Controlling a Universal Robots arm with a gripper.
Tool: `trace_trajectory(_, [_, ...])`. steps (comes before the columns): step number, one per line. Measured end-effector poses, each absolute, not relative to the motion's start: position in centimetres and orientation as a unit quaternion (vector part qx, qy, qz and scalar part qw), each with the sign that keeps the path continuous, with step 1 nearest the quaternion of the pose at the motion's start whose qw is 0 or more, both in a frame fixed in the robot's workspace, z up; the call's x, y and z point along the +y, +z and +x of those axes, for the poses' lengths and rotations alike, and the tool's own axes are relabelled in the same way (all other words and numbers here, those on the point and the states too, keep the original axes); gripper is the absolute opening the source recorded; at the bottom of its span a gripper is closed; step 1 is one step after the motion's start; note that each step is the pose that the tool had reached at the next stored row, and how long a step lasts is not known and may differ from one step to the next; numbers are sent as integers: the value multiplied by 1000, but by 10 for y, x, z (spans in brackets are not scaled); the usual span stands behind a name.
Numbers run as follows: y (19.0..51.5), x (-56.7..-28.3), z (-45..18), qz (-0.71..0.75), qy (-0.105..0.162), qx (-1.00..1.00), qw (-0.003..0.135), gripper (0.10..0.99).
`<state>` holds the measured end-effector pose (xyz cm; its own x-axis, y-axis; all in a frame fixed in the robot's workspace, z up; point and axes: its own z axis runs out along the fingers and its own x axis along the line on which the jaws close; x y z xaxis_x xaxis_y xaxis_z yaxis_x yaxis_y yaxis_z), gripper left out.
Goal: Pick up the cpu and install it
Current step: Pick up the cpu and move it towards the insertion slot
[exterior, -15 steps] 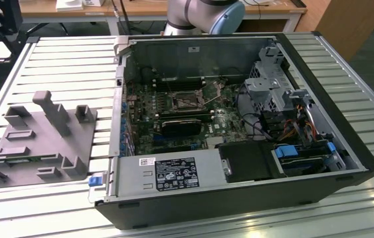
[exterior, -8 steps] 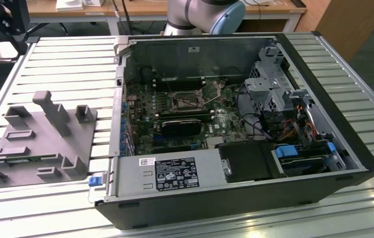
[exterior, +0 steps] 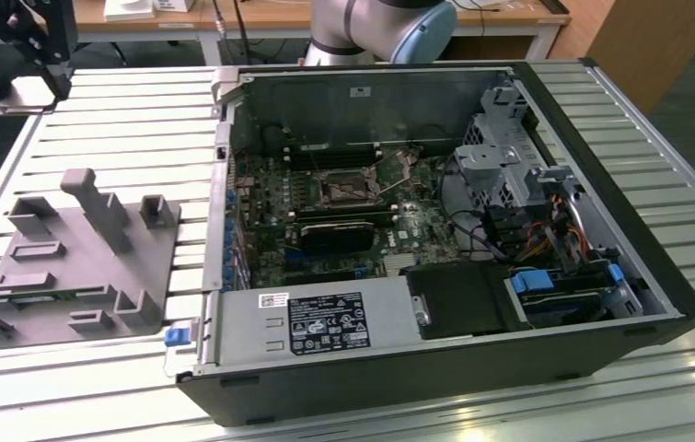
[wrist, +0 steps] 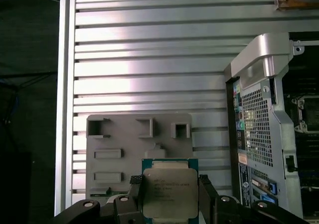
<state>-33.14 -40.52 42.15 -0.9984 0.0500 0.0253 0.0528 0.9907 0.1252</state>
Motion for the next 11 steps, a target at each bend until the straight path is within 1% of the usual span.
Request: trace_trajectory(11, [420, -400, -318, -26, -63, -998, 11, 537])
